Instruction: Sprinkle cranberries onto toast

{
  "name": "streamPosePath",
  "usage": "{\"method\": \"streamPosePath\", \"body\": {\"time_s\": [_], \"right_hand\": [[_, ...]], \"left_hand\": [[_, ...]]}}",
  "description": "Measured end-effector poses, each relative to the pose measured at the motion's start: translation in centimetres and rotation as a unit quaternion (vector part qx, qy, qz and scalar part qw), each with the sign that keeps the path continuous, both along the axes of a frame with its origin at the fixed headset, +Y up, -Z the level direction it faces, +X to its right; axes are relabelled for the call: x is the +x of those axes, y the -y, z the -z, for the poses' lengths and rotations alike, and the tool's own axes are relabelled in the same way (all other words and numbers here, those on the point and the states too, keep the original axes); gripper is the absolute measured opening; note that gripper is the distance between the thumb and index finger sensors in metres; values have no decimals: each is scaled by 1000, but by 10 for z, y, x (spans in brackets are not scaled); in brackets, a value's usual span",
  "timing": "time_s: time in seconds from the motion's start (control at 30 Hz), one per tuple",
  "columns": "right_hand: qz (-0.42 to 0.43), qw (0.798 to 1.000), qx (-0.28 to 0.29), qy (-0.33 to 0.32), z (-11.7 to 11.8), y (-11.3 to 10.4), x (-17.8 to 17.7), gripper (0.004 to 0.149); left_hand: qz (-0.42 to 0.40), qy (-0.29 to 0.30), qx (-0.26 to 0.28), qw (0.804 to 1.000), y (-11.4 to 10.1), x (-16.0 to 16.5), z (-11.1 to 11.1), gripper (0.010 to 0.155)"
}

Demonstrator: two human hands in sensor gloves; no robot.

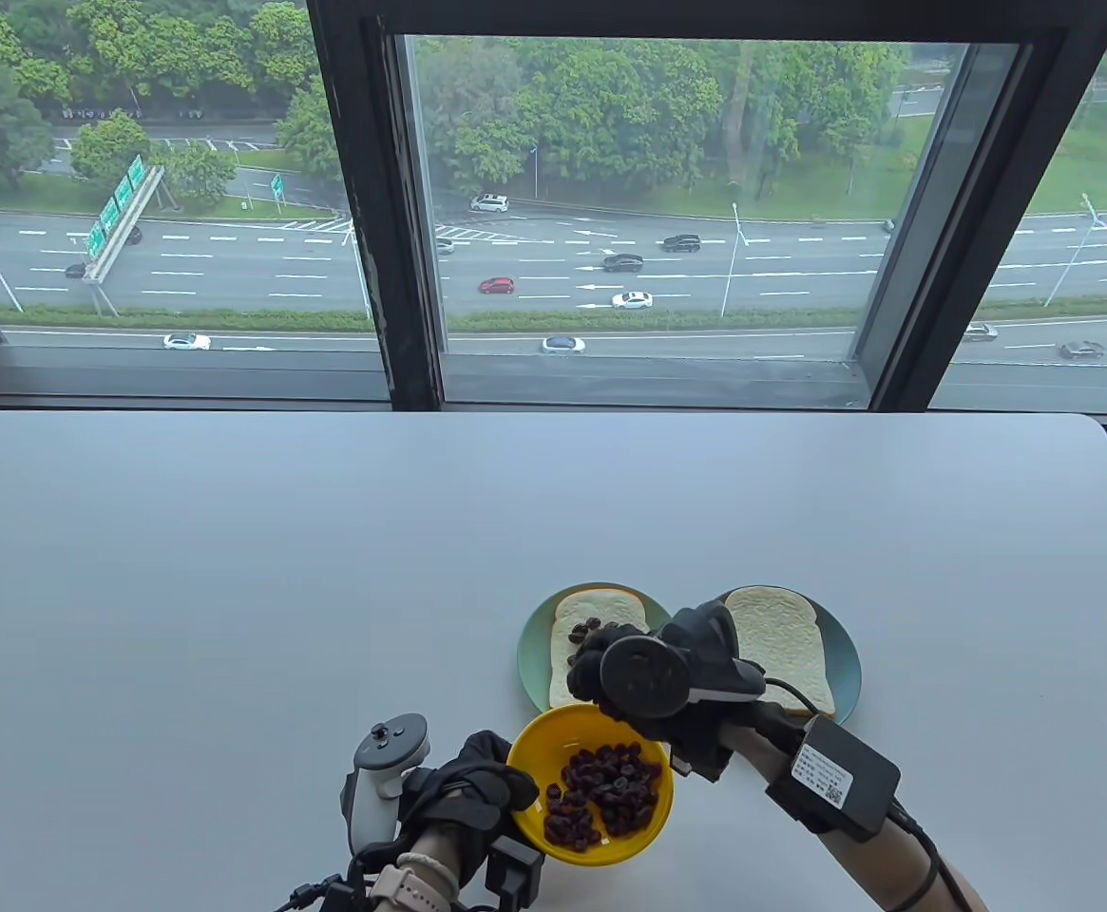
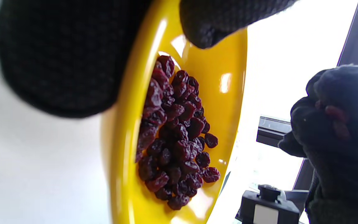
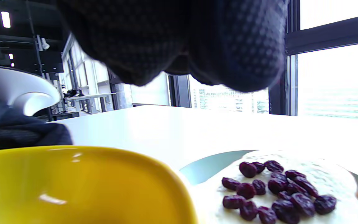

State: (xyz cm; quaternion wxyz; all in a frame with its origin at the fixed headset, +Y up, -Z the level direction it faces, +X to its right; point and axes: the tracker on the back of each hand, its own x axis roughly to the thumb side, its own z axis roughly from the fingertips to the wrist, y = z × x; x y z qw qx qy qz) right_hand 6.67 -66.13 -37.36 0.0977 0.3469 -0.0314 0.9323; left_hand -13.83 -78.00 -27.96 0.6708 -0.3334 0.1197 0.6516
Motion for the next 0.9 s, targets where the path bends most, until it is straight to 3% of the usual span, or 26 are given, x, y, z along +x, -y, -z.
{"method": "streamPosePath", "body": {"time_s": [0.23,0.37,0.63,0.9], "right_hand": [[-20,989,-60,132,77,36,1,38],[-42,978,-76,188,101,60,0,38],[-85,968,-63,228,114,77,-4,40],[-84,972,-73,206,106,75,-3,44]], "left_hand": [[-3,7,-4,1000,1,1,0,49],[-3,12,-8,1000,0,1,-1,49],[-6,22,-10,1000,3,3,0,49],[-2,22,-9,1000,4,3,1,49]]}}
